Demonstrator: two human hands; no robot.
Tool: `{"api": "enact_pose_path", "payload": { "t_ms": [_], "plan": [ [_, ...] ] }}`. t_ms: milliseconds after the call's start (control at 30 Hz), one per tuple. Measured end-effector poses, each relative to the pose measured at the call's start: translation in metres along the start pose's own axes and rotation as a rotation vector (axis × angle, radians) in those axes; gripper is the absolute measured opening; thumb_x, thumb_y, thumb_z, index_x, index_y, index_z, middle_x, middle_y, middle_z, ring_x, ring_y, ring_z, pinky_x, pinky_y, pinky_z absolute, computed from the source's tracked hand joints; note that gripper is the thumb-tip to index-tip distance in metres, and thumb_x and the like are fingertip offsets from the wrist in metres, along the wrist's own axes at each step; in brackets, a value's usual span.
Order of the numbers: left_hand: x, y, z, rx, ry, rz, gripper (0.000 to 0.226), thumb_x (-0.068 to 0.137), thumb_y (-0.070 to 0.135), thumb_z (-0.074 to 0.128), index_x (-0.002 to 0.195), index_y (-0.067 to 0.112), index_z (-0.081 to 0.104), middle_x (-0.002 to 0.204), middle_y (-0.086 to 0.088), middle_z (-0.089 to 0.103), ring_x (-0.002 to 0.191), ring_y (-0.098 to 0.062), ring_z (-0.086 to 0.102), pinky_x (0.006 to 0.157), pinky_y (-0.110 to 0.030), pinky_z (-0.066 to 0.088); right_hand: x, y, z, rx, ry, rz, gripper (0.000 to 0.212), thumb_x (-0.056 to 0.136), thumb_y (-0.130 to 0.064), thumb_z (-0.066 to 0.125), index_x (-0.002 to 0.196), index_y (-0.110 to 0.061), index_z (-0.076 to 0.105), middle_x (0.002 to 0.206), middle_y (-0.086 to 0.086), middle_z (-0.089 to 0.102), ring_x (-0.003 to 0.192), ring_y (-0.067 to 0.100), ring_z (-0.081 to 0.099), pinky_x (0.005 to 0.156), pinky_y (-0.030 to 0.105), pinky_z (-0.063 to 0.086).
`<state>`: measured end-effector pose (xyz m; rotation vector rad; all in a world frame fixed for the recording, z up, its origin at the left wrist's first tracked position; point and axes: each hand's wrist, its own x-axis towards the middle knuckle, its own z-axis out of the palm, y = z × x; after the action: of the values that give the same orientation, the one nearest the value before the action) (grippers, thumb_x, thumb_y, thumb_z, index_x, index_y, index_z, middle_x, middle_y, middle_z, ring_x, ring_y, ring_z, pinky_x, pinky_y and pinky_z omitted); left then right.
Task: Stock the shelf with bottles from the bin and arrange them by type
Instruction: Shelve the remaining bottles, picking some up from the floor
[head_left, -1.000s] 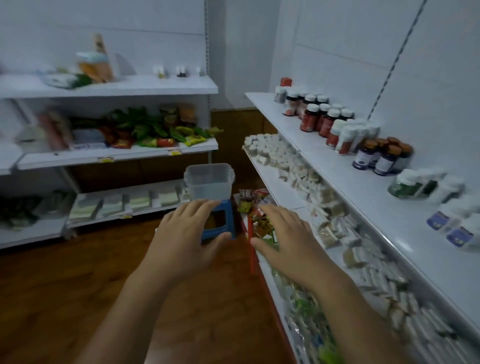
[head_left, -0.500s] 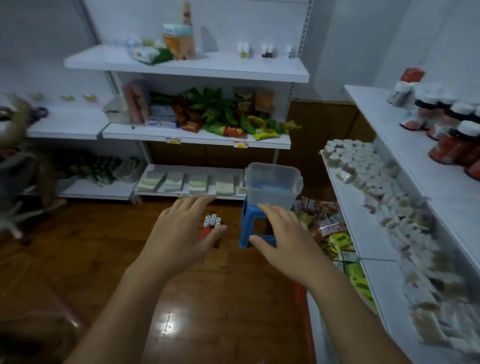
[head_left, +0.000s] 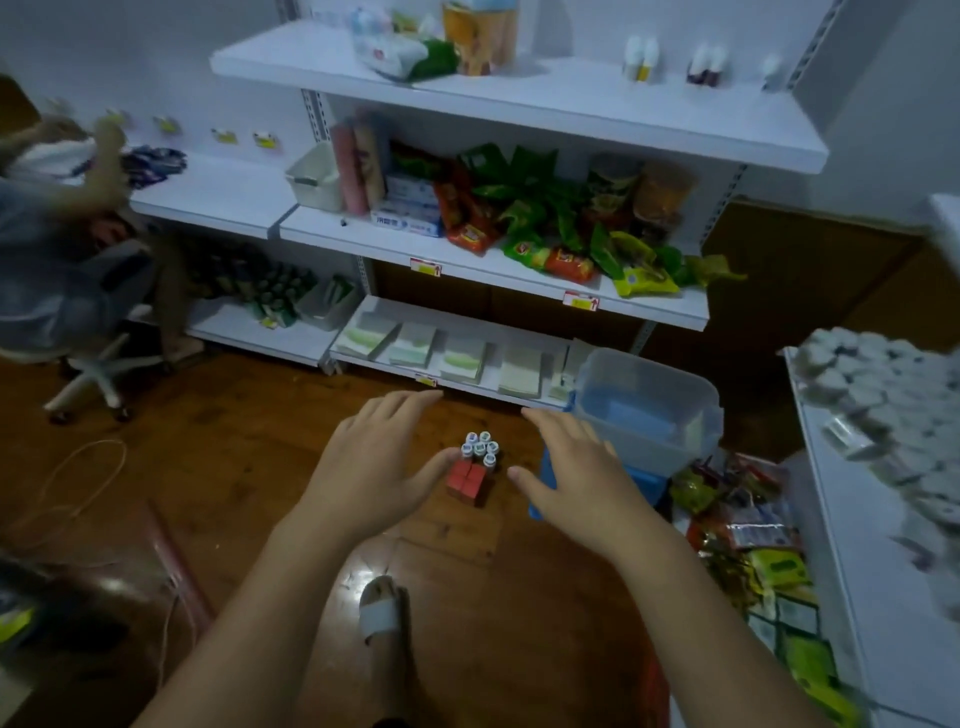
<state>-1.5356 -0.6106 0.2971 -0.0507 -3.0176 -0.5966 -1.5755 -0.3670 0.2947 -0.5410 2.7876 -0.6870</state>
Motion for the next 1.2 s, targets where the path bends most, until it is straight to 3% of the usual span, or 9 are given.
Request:
{"api": "enact_pose_path", "payload": {
  "t_ms": [367, 533, 633, 733, 900, 1067, 1133, 1200],
  "plan": [
    [0.197, -0.146, 0.068, -0.009, -0.28, 0.072, 0.072, 0.097, 0.072, 0.048, 0.157, 0.033, 0.038, 0.155, 0.009, 0.049, 0.142, -0.015, 0.046, 0.112, -0.045, 0.045, 0.198, 0.001, 0.073, 0.076, -0.076, 0.293, 0.071, 0.099, -0.051, 0.06, 0.16, -0.032, 0.03, 0.158, -0.005, 0.039, 0.146, 0.019, 0.038, 0.12, 0.05, 0.037],
    [0.255, -0.191, 0.145, -0.095, -0.42, -0.049, 0.072, 0.094, 0.073, 0.05, 0.15, 0.029, 0.046, 0.147, 0.005, 0.057, 0.132, -0.019, 0.055, 0.102, -0.046, 0.052, 0.257, 0.04, 0.122, 0.22, -0.048, 0.471, 0.073, 0.096, -0.049, 0.067, 0.158, -0.034, 0.031, 0.156, -0.003, 0.041, 0.139, 0.021, 0.048, 0.112, 0.043, 0.047],
    [0.278, -0.225, 0.232, -0.118, -0.52, -0.133, 0.066, 0.095, 0.063, 0.061, 0.149, 0.025, 0.05, 0.142, 0.001, 0.06, 0.128, -0.021, 0.058, 0.099, -0.034, 0.049, 0.298, 0.09, 0.182, 0.305, -0.052, 0.55, 0.074, 0.092, -0.047, 0.072, 0.155, -0.034, 0.035, 0.154, -0.002, 0.044, 0.136, 0.02, 0.052, 0.109, 0.043, 0.05],
    [0.3, -0.264, 0.351, -0.166, -0.558, -0.214, 0.064, 0.093, 0.059, 0.068, 0.144, 0.023, 0.052, 0.135, -0.002, 0.064, 0.123, -0.023, 0.061, 0.098, -0.037, 0.052, 0.343, 0.161, 0.278, 0.418, -0.032, 0.627, 0.073, 0.087, -0.047, 0.079, 0.149, -0.031, 0.044, 0.145, -0.003, 0.053, 0.126, 0.018, 0.058, 0.104, 0.042, 0.052],
    [0.327, -0.332, 0.577, -0.293, -0.506, -0.361, 0.069, 0.09, 0.049, 0.076, 0.147, 0.021, 0.049, 0.133, -0.005, 0.065, 0.108, -0.025, 0.068, 0.089, -0.036, 0.055, 0.411, 0.283, 0.468, 0.538, 0.007, 0.722, 0.056, 0.08, -0.038, 0.087, 0.128, -0.024, 0.06, 0.107, -0.013, 0.062, 0.101, 0.014, 0.062, 0.084, 0.032, 0.049],
    [0.366, -0.392, 0.749, -0.359, -0.449, -0.441, 0.081, 0.083, 0.048, 0.084, 0.146, 0.009, 0.05, 0.131, -0.012, 0.065, 0.106, -0.027, 0.066, 0.081, -0.031, 0.05, 0.474, 0.39, 0.614, 0.584, 0.077, 0.841, 0.053, 0.082, -0.035, 0.087, 0.124, -0.011, 0.065, 0.087, -0.012, 0.057, 0.087, 0.012, 0.059, 0.072, 0.028, 0.044],
    [0.384, -0.411, 0.793, -0.372, -0.462, -0.434, 0.087, 0.08, 0.047, 0.088, 0.146, 0.009, 0.049, 0.131, -0.01, 0.064, 0.103, -0.02, 0.061, 0.081, -0.03, 0.048, 0.497, 0.422, 0.656, 0.547, 0.078, 0.87, 0.061, 0.081, -0.041, 0.087, 0.128, -0.011, 0.063, 0.097, -0.004, 0.066, 0.086, 0.013, 0.059, 0.073, 0.029, 0.048],
    [0.399, -0.423, 0.823, -0.381, -0.489, -0.414, 0.086, 0.076, 0.048, 0.091, 0.143, 0.011, 0.052, 0.129, -0.007, 0.065, 0.105, -0.017, 0.059, 0.084, -0.031, 0.05, 0.515, 0.446, 0.688, 0.494, 0.093, 0.9, 0.074, 0.074, -0.052, 0.089, 0.131, -0.012, 0.064, 0.113, 0.004, 0.071, 0.099, 0.022, 0.066, 0.082, 0.036, 0.054]
  ]
}}
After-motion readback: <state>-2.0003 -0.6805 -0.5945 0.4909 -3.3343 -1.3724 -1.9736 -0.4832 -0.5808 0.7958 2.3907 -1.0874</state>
